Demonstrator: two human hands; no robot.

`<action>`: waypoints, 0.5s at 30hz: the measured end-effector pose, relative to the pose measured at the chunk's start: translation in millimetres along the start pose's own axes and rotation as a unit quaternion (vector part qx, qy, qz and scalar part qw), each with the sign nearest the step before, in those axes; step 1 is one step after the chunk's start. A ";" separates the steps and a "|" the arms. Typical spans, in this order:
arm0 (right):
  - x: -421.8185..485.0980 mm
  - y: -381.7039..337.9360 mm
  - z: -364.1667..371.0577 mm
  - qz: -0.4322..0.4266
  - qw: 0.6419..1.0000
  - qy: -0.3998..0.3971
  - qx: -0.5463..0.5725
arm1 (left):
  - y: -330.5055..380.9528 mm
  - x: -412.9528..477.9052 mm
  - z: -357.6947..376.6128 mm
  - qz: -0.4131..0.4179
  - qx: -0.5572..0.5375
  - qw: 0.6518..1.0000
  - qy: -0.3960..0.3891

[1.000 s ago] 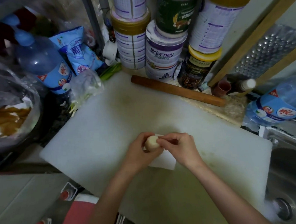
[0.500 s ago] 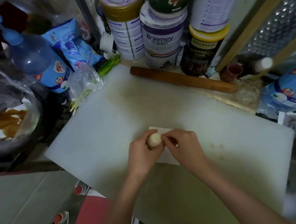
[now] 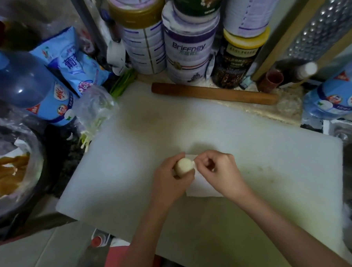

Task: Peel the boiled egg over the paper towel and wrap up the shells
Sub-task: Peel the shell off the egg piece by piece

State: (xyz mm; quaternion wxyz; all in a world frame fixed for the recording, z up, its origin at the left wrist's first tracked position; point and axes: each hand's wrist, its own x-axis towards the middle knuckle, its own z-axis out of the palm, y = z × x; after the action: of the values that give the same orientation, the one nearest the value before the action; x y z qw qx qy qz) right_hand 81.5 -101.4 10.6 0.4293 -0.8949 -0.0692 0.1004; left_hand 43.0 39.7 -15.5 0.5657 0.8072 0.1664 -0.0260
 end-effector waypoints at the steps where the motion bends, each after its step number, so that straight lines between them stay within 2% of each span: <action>1: 0.0 -0.4 0.6 0.025 0.999 0.000 0.021 | -1.0 2.0 -1.1 -0.009 -0.007 1.000 -0.010; 4: -1.4 -2.8 0.4 0.119 0.988 0.003 0.102 | -0.8 5.7 -3.1 -0.037 -0.051 0.997 -0.044; 6: -2.5 -5.4 -0.7 0.146 0.982 0.016 0.122 | 0.7 7.6 -6.4 -0.042 -0.071 0.994 -0.072; 10: -3.6 -12.6 -3.7 0.145 0.982 0.043 0.115 | 5.8 10.9 -13.3 -0.070 -0.124 0.982 -0.127; 15: -4.1 -18.3 -2.0 0.153 0.976 0.040 0.148 | 13.7 8.8 -18.4 -0.068 -0.162 0.973 -0.148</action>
State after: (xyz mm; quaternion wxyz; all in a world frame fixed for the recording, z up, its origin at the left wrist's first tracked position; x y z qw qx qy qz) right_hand 77.3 -92.4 26.6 0.5391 -0.8246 0.1017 0.1380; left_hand 52.7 54.6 1.5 0.7041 0.6790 0.1369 -0.1561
